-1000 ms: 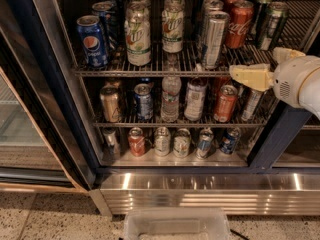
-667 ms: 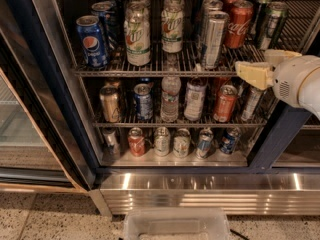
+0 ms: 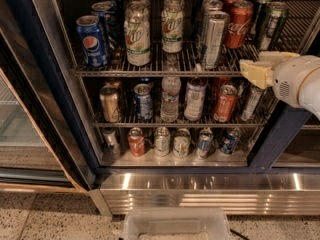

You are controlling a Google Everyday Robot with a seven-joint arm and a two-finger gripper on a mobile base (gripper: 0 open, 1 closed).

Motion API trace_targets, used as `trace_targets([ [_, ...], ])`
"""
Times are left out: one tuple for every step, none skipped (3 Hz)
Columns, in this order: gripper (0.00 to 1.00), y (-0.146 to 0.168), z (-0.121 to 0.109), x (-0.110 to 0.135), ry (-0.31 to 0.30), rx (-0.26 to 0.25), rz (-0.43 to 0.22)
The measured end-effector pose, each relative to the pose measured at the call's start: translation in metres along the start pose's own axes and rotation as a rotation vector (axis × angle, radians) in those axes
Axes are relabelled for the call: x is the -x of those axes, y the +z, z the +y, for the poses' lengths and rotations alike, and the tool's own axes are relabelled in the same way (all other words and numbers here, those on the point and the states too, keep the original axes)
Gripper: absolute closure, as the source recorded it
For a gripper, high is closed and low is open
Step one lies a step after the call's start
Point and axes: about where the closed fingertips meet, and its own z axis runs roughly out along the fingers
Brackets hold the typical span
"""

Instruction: Pick green can from top shelf of fridge

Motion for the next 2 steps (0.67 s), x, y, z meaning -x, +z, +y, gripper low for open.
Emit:
trace_targets([
  [0.49, 0.0, 0.0, 0.0, 0.0, 0.0, 0.0],
  [0.45, 0.0, 0.0, 0.0, 0.0, 0.0, 0.0],
])
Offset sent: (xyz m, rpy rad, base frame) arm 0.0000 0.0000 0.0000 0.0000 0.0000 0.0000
